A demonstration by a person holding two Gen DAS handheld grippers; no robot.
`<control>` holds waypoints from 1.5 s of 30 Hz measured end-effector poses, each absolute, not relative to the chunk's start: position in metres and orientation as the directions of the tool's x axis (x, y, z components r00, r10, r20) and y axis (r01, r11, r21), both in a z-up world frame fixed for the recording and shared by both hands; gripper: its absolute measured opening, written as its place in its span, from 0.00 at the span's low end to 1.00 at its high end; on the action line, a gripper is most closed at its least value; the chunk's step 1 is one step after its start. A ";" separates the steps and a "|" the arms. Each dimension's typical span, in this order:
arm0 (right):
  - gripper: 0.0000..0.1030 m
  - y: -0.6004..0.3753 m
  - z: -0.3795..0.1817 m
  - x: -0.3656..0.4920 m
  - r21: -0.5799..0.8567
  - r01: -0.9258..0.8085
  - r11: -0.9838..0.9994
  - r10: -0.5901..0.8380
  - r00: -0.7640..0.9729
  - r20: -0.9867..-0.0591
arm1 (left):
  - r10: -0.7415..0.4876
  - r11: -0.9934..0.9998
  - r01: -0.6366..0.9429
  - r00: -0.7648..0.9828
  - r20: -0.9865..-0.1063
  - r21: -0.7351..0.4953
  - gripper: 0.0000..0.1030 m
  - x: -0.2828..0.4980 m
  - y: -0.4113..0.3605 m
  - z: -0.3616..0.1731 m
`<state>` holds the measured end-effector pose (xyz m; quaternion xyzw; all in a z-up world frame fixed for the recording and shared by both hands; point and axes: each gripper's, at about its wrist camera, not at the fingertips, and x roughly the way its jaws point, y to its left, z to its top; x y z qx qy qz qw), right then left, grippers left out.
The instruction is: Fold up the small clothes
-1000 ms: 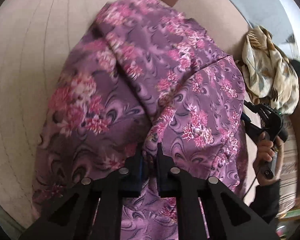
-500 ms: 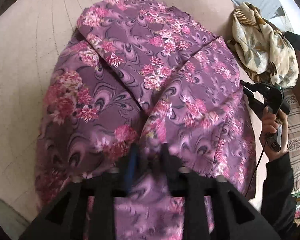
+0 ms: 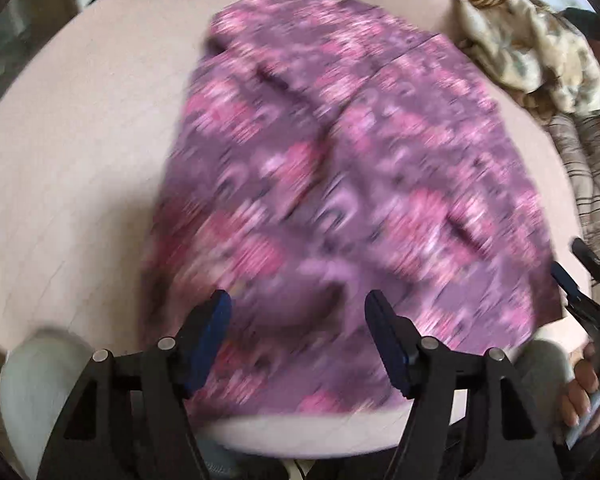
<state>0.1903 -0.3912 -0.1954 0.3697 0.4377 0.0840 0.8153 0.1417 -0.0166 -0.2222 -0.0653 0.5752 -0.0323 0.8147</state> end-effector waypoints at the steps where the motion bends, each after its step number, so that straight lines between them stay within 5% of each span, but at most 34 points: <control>1: 0.73 -0.395 -0.199 0.176 0.703 0.198 0.683 0.480 0.603 -0.636 | -0.124 0.989 -0.032 0.348 -0.929 -0.144 0.66 0.132 -0.012 -0.220; 20: 0.83 -0.349 -0.153 0.137 0.520 0.095 0.849 0.318 0.695 -0.645 | -0.161 0.974 -0.057 0.498 -0.852 -0.217 0.71 0.055 -0.007 -0.157; 45: 0.91 -0.347 -0.141 0.130 0.478 0.102 0.873 0.252 0.744 -0.619 | -0.171 0.970 -0.077 0.451 -0.876 -0.229 0.73 0.072 -0.010 -0.185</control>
